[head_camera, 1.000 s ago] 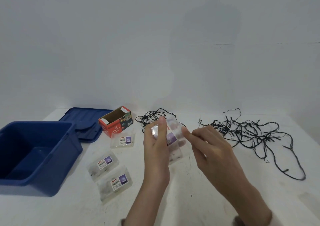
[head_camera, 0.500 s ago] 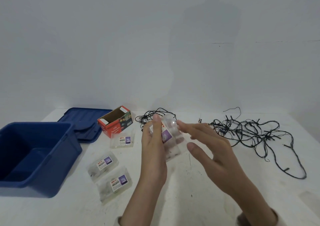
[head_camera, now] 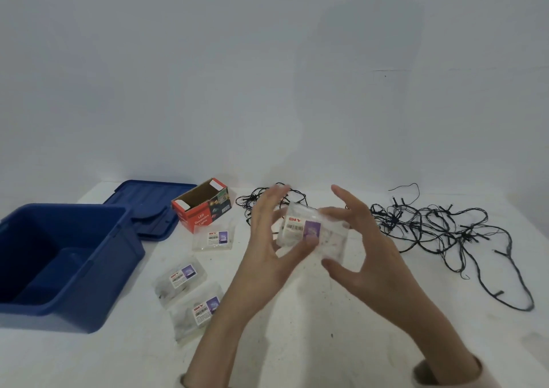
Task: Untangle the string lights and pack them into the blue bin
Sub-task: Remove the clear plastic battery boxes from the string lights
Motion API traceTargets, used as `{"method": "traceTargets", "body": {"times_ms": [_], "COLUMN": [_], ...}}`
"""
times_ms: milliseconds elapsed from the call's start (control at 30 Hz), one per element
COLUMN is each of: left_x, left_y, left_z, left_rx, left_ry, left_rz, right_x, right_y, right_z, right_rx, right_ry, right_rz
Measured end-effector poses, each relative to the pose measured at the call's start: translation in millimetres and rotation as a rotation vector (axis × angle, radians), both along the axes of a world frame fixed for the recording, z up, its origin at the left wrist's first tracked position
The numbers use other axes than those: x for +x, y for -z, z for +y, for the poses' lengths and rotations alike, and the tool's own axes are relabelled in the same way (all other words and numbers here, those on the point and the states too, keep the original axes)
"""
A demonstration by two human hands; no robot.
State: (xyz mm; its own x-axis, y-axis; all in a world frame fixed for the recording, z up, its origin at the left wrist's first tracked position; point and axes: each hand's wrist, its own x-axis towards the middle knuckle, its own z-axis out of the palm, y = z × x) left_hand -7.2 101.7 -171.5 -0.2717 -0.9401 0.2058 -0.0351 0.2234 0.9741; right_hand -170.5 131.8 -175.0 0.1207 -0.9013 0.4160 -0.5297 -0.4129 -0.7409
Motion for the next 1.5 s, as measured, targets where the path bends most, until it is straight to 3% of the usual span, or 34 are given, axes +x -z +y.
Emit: {"method": "traceTargets", "body": {"times_ms": [100, 167, 433, 733, 933, 1200, 1367, 1500], "left_x": [9.1, 10.3, 9.8, 12.5, 15.7, 17.3, 20.9, 21.4], "left_y": [-4.0, -7.2, -6.8, -4.5, -0.5, -2.4, 0.2, 5.6], "left_z": [-4.5, -7.2, -8.5, -8.1, -7.6, -9.1, -14.0, -16.6], "left_rx": [-0.154, -0.195, -0.22, 0.03, 0.087, -0.299, -0.289, -0.439], "left_ry": [0.103, 0.067, 0.026, -0.071, -0.034, 0.004, -0.039, -0.021], "left_rz": [-0.292, -0.36, -0.395, -0.268, -0.254, -0.523, -0.483, -0.698], "right_x": [-9.7, -12.6, -15.8, -14.9, -10.1, -9.8, -7.9, -4.0], "right_y": [-3.2, -3.2, -2.3, -7.8, -6.7, -6.9, -4.0, 1.7], "right_z": [-1.6, -2.6, -3.8, -5.2, -6.8, -8.0, -11.5, -17.0], "right_rx": [0.03, 0.019, 0.022, 0.044, 0.056, 0.066, 0.01, 0.024], "right_ry": [-0.081, -0.086, -0.034, -0.059, -0.106, -0.142, -0.145, -0.161], "right_rz": [0.035, 0.059, 0.065, 0.002, -0.012, -0.018, -0.009, -0.027]}}
